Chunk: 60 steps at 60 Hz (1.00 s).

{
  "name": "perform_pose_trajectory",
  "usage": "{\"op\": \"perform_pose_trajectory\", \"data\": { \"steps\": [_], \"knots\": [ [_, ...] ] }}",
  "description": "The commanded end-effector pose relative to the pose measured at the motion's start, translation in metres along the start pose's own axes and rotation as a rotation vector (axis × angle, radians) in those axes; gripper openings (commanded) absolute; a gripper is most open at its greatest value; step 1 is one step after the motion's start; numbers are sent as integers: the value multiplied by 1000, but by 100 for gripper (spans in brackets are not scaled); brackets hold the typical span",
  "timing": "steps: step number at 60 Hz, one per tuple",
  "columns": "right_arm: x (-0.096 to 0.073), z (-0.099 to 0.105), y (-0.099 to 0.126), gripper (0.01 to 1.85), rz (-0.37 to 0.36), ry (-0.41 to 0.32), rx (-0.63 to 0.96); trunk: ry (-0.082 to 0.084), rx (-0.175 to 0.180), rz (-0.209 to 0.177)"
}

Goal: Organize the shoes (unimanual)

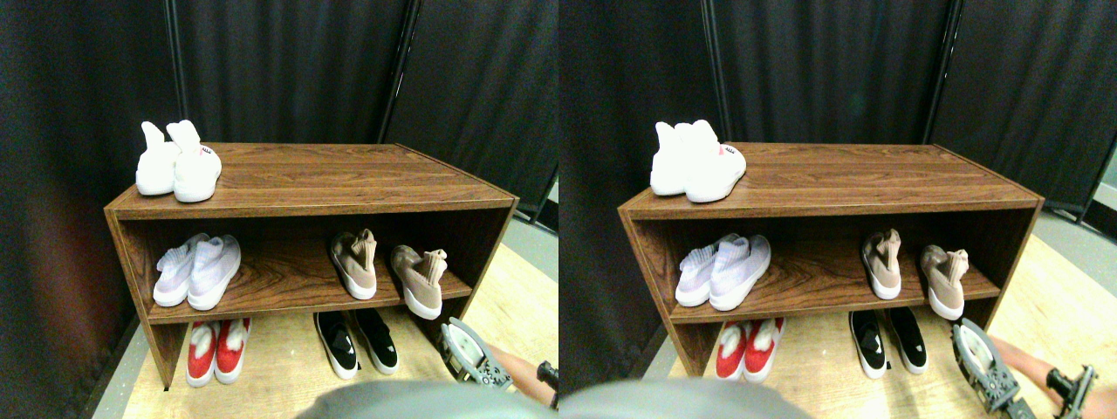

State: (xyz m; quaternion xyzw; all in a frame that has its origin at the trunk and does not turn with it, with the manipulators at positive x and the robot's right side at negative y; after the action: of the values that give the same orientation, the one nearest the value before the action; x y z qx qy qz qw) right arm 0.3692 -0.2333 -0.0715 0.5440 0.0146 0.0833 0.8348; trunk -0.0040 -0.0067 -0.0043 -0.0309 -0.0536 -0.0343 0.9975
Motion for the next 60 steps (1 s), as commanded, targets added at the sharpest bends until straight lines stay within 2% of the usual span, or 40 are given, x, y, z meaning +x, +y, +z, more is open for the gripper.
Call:
{"op": "perform_pose_trajectory", "data": {
  "steps": [1,9,14,15,16,17,18,21,25,31,39,49,60],
  "knots": [
    [1,0,9,6,39,-12,-15,23,-27,1],
    [0,0,11,6,51,-11,-7,23,-27,1],
    [-1,0,13,6,50,-50,45,19,-26,-8],
    [-1,1,14,11,45,-53,68,19,-26,-8],
    [-2,1,15,36,38,-44,89,19,-26,-8],
    [-2,2,16,48,28,-51,94,19,-26,-8],
    [-3,2,17,74,4,-68,98,16,-26,-13],
    [-3,3,18,117,-11,-76,95,16,-26,-13],
    [-1,5,18,140,-27,-75,98,16,-26,-13],
    [4,7,16,145,-44,-91,71,16,-26,-13],
    [14,11,9,150,-31,-92,136,15,-28,-15],
    [29,19,3,141,-43,-99,148,13,-28,-16],
    [49,24,-7,130,-88,-96,149,15,-31,-12]
  ]
}}
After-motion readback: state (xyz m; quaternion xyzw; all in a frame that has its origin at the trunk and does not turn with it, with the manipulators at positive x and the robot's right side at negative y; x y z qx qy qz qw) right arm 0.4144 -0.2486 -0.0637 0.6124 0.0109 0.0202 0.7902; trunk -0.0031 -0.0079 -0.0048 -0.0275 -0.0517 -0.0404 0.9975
